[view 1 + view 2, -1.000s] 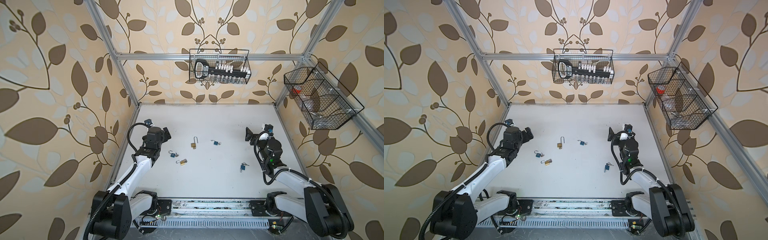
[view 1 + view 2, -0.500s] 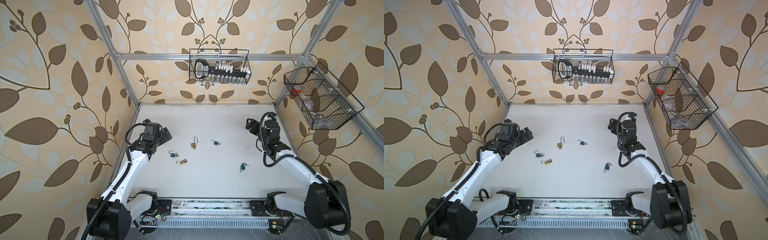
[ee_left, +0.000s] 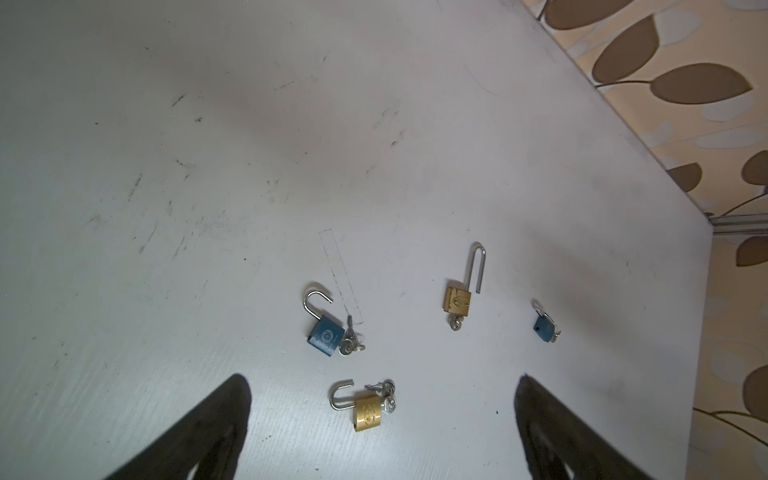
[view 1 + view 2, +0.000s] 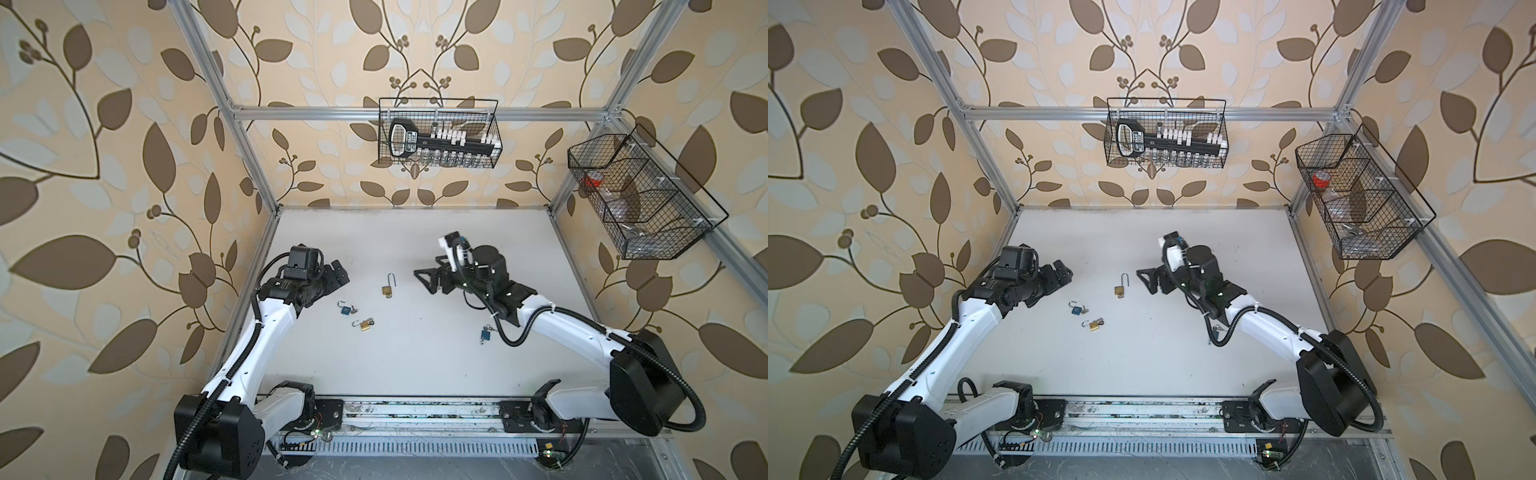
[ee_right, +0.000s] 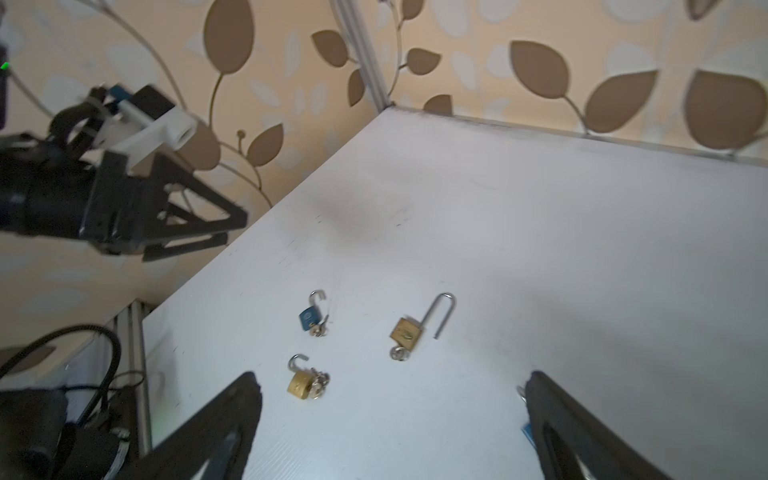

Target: Lock with the key

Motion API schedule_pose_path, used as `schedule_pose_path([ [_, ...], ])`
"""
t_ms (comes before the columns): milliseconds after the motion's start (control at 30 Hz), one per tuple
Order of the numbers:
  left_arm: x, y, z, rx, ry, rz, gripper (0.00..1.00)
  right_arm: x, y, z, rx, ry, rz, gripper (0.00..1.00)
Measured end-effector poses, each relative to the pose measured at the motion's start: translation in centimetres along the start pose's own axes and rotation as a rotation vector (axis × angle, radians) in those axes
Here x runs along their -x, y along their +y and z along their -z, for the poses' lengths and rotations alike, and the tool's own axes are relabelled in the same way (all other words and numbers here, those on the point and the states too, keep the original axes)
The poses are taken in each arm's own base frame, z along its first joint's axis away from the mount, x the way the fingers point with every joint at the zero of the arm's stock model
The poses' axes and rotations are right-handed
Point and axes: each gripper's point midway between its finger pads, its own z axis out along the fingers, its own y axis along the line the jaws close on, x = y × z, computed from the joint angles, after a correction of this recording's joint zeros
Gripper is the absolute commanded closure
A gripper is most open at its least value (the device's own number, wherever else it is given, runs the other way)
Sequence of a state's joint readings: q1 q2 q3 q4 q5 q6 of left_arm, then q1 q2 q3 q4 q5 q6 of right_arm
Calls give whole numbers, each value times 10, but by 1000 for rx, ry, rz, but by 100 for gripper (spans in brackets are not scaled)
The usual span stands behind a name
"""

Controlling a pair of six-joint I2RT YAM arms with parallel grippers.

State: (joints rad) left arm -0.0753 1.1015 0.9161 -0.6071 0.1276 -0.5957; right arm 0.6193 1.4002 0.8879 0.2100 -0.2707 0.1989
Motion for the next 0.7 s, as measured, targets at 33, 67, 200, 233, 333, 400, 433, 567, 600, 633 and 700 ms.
schedule_pose_path([
  [33, 1, 2, 0, -10, 5, 20, 1, 0, 12, -8, 27, 15, 48, 1],
  [67, 2, 3, 0, -16, 10, 36, 1, -2, 22, -16, 49, 29, 90, 1],
  [200, 7, 13, 2, -56, 25, 112, 1, -24, 50, -39, 136, 129, 206, 2],
  [233, 8, 15, 3, -66, 28, 135, 1, -28, 53, -45, 151, 152, 221, 2],
  [333, 11, 26, 5, -88, 28, 204, 1, -35, 55, -60, 180, 188, 247, 2],
  [400, 13, 33, 7, -101, 26, 245, 1, -39, 57, -69, 197, 205, 255, 3],
  [433, 15, 37, 9, -104, 22, 268, 1, -41, 58, -75, 207, 212, 262, 5],
  [567, 24, 47, 15, -125, 2, 330, 1, -55, 67, -99, 231, 250, 297, 11],
  [600, 28, 50, 17, -131, -5, 350, 1, -60, 71, -106, 241, 264, 312, 13],
  [633, 30, 54, 19, -137, -11, 368, 1, -64, 77, -114, 249, 277, 327, 16],
  [700, 37, 62, 24, -149, -26, 411, 1, -74, 87, -128, 266, 308, 352, 18],
])
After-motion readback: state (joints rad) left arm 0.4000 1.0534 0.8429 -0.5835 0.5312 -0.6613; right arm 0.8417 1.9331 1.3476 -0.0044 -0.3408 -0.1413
